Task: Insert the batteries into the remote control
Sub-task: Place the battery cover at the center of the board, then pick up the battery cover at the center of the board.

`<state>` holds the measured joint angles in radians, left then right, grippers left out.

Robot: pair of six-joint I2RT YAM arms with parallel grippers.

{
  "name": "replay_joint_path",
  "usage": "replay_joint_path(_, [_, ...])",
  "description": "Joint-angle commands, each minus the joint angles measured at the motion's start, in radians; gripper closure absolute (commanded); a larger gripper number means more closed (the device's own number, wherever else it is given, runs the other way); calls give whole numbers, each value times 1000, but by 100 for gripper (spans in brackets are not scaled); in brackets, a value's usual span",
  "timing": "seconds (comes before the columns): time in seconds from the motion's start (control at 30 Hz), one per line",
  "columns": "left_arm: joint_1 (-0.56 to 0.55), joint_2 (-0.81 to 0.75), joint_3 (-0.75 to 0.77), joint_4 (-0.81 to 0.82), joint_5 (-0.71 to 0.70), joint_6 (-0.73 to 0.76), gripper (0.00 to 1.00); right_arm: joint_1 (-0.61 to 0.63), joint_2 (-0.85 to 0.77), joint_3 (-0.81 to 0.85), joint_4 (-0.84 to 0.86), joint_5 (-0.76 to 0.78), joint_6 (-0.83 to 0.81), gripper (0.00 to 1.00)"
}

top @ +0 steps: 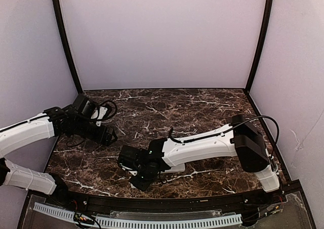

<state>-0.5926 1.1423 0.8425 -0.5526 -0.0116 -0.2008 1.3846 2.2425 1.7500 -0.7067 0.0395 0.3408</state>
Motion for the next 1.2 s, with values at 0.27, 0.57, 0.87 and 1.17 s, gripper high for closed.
replay_joint_path(0.27, [5, -8, -19, 9, -7, 27, 15, -3, 7, 95, -32, 40, -37, 72])
replay_joint_path(0.57, [5, 0, -11, 12, -9, 37, 15, -5, 38, 99, -62, 48, -12, 62])
replay_joint_path(0.87, [5, 5, -10, 17, -10, 41, 15, -12, 53, 59, -57, 26, 4, 70])
replay_joint_path(1.17, [5, -1, -14, 13, -16, 49, 15, -32, 54, -4, -8, -10, 4, 86])
